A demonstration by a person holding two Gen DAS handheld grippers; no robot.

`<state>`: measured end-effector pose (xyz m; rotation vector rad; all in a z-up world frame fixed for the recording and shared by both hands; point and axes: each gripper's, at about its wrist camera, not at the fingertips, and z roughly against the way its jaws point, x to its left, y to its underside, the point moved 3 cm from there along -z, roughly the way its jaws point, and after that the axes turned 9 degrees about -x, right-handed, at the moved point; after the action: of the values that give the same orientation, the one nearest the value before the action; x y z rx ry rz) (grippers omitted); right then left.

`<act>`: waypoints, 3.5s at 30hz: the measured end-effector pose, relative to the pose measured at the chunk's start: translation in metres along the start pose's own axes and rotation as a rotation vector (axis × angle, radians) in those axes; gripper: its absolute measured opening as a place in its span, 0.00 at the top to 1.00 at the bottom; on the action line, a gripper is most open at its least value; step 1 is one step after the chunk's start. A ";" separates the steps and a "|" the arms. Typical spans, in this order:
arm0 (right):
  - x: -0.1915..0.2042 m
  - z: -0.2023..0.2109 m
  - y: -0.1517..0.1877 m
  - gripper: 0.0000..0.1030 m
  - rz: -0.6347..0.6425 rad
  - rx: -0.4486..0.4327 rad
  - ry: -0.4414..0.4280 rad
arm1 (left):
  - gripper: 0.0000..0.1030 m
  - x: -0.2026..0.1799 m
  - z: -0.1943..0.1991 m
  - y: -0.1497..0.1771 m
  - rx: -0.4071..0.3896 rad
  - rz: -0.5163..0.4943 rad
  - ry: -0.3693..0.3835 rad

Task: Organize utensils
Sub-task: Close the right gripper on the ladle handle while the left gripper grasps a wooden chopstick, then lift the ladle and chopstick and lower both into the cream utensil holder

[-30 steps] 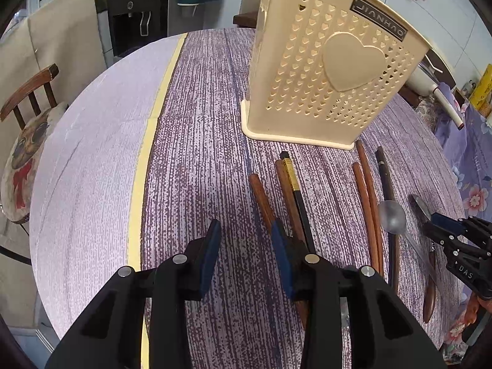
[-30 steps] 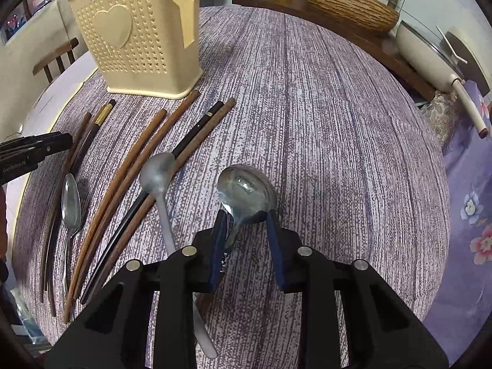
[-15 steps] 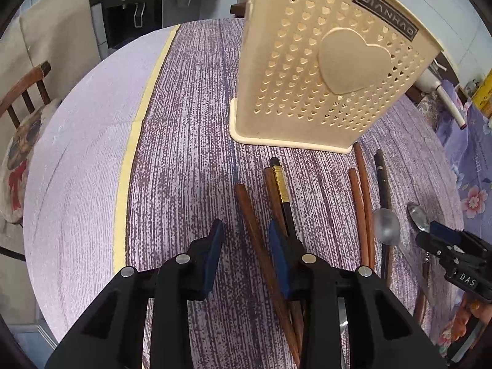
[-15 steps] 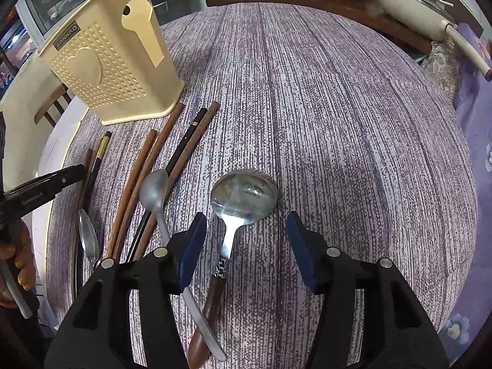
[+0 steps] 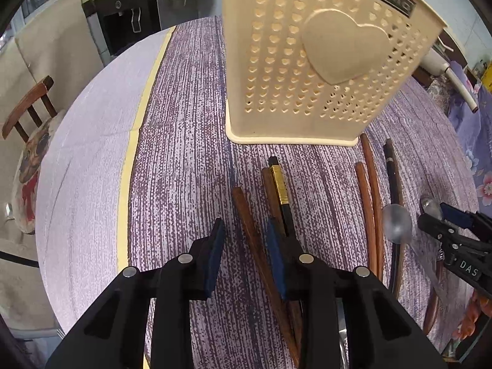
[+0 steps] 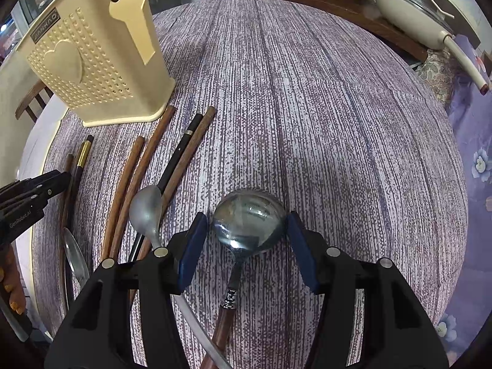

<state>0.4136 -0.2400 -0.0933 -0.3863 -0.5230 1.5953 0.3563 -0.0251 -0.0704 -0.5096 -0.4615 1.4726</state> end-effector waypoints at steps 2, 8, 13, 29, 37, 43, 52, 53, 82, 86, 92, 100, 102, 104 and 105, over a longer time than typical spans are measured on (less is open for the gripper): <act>-0.003 0.000 -0.001 0.48 0.005 0.004 0.007 | 0.76 -0.004 0.000 0.000 0.001 0.000 -0.013; -0.003 -0.005 -0.008 0.50 -0.002 0.004 0.024 | 0.89 -0.016 0.000 0.000 -0.005 -0.032 -0.055; -0.005 -0.005 -0.008 0.51 -0.009 -0.016 0.030 | 0.89 -0.019 -0.001 0.001 -0.044 -0.010 -0.075; -0.012 0.018 0.002 0.54 -0.069 -0.114 -0.018 | 0.90 -0.011 0.005 0.004 -0.112 0.048 -0.038; -0.011 0.063 -0.008 0.54 0.002 -0.270 -0.018 | 0.92 -0.008 0.046 -0.012 -0.248 0.037 -0.024; -0.011 0.101 -0.015 0.54 0.040 -0.373 -0.035 | 0.92 -0.002 0.079 -0.020 -0.342 0.047 0.022; -0.012 0.141 -0.014 0.54 0.058 -0.442 -0.073 | 0.92 0.006 0.126 -0.025 -0.470 0.034 0.061; -0.010 0.142 -0.013 0.54 0.061 -0.445 -0.074 | 0.92 0.006 0.133 -0.025 -0.491 0.028 0.058; 0.018 0.197 -0.048 0.54 0.110 -0.527 -0.162 | 0.92 0.030 0.210 -0.063 -0.621 0.065 0.126; 0.034 0.219 -0.081 0.54 0.120 -0.574 -0.168 | 0.92 0.030 0.237 -0.094 -0.677 0.078 0.128; 0.061 0.256 -0.144 0.54 0.115 -0.687 -0.144 | 0.92 0.025 0.269 -0.148 -0.799 0.131 0.119; 0.088 0.231 -0.185 0.54 0.132 -0.732 -0.043 | 0.92 0.013 0.245 -0.170 -0.919 0.151 0.031; 0.090 0.210 -0.186 0.54 0.135 -0.712 -0.037 | 0.92 0.014 0.226 -0.167 -0.906 0.163 0.032; 0.091 0.191 -0.183 0.54 0.138 -0.694 -0.025 | 0.92 0.016 0.210 -0.162 -0.885 0.177 0.026; 0.091 0.181 -0.180 0.54 0.141 -0.680 -0.022 | 0.92 0.018 0.201 -0.159 -0.871 0.181 0.029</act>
<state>0.4583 -0.1598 0.1620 -0.9298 -1.0761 1.5225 0.3690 -0.0037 0.1850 -1.2797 -1.0625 1.3822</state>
